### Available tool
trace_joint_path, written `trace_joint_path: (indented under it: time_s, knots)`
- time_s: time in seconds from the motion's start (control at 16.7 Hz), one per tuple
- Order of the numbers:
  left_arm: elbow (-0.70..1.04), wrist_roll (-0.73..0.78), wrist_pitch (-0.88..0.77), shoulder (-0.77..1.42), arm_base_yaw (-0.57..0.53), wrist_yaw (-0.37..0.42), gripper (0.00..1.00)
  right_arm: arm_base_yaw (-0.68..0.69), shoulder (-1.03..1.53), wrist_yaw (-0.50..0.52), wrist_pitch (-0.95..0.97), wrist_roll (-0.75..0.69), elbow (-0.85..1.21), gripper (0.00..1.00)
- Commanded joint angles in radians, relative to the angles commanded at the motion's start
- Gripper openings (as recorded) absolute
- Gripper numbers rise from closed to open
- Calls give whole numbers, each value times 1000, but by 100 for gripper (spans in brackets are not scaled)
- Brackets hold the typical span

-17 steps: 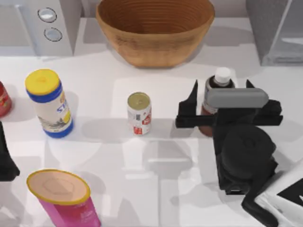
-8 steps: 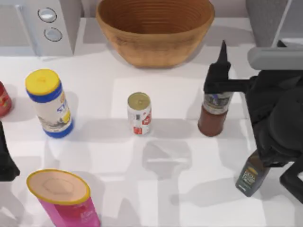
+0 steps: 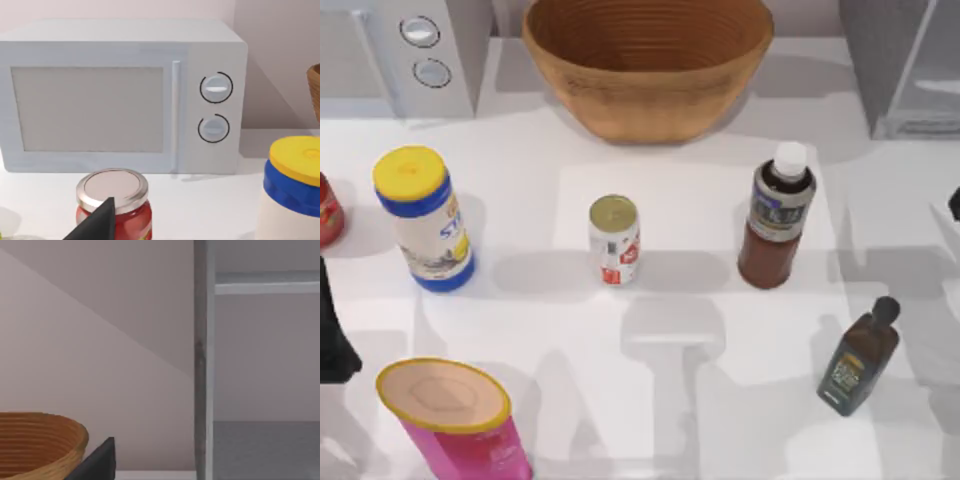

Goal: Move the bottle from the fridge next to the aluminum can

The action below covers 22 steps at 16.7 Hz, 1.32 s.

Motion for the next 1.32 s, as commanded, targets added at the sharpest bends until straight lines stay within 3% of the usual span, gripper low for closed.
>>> trace_joint_path:
  time_s: [0.3, 0.6, 1.32]
  knots:
    - [0, 0, 0, 0, 0, 0, 100, -192, -432, -182, -332, -1, -154, 100]
    - [0, 0, 0, 0, 0, 0, 100, -322, -733, -298, -571, -1, -265, 100]
    - [0, 0, 0, 0, 0, 0, 100, -358, -869, -325, -704, -3, -250, 100]
